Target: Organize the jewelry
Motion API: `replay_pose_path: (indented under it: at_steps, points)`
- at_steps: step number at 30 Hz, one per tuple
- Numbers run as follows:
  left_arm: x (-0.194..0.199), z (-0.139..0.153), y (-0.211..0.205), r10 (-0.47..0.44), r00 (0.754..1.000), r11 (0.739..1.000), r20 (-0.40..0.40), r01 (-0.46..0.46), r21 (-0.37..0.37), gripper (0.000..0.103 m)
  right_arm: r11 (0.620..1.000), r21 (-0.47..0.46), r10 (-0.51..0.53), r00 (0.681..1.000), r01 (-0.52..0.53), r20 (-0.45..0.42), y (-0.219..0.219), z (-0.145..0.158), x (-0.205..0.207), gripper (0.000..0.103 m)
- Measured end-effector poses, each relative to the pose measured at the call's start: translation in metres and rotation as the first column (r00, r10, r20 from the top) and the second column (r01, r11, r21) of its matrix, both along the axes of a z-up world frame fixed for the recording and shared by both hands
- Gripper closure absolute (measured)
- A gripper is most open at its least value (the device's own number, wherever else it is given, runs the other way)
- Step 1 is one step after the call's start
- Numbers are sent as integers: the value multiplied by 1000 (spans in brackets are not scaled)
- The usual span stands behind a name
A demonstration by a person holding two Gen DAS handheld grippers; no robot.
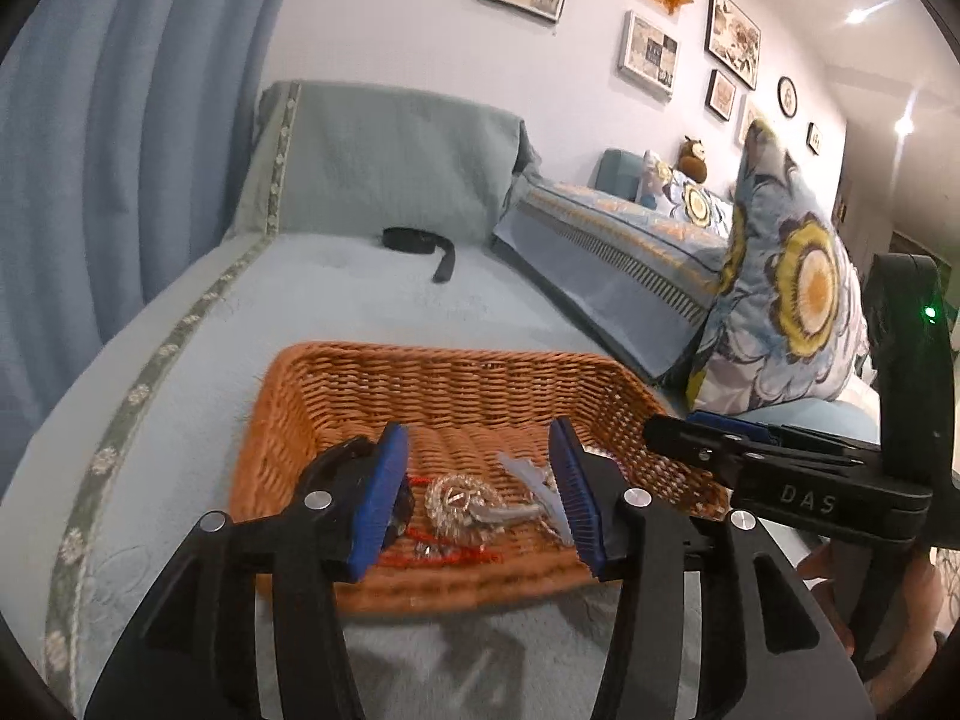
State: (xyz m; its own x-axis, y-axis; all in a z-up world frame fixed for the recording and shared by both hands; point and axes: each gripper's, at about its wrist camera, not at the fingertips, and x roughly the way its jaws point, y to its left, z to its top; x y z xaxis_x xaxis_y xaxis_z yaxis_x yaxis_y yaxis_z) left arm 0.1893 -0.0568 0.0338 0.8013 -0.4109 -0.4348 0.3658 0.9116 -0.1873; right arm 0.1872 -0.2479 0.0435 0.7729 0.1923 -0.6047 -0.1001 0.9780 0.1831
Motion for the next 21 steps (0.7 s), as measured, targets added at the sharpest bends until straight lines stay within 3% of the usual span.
replay_pose_path:
  at_steps: [4, 9, 12, 14, 21]
  points:
    - [-37, 11, 7, 16, 999, 1000, 45, -16, 3, 45, 1000, -23, 6, 998, -5, 64, 8, 12, -42, 54]
    - [-91, 13, 8, 50, 992, 997, 116, -56, 50, 44, 998, -50, -33, 988, 40, 149, 13, 12, -96, 51]
    - [-125, 8, 7, 123, 970, 984, 210, -146, 100, 43, 986, -89, -108, 954, 138, 280, 12, 10, -138, 48]
    - [-139, 4, 9, 150, 960, 980, 235, -176, 96, 38, 984, -68, -135, 941, 164, 312, 9, 5, -153, 40]
    - [-153, -28, 26, 250, 953, 960, 171, -267, 85, 36, 989, -52, -122, 958, 140, 259, 15, -27, -156, 39]
